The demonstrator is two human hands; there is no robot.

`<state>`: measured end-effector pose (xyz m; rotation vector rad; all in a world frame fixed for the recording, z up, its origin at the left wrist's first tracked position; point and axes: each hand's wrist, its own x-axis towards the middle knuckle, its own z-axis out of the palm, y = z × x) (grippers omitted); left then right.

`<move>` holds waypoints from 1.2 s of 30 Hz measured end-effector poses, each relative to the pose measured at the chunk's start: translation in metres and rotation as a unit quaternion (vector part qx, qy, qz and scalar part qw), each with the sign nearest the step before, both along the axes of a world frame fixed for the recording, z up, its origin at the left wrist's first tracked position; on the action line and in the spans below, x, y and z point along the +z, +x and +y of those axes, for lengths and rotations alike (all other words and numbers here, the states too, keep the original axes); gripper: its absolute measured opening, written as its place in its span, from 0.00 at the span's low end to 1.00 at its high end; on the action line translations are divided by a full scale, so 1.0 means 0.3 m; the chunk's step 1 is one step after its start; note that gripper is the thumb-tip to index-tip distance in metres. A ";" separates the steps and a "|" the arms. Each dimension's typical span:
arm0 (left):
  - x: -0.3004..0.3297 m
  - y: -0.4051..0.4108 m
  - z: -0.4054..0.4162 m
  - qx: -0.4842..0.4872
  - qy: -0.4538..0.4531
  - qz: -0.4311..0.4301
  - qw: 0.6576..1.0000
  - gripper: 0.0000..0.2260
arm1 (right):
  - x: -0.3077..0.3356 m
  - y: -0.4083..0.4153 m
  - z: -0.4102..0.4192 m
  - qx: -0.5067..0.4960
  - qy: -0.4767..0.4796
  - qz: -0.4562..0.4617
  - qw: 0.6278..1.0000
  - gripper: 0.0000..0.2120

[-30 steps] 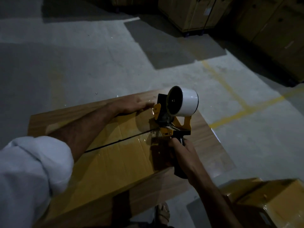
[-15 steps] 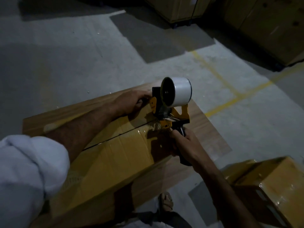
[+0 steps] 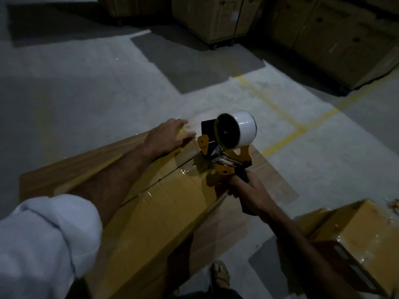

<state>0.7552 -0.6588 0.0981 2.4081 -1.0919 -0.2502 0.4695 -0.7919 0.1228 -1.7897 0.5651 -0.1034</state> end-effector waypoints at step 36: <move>-0.001 -0.261 0.032 -0.102 0.007 -0.077 0.992 0.28 | -0.022 -0.081 -0.108 0.083 0.130 0.021 0.988 0.11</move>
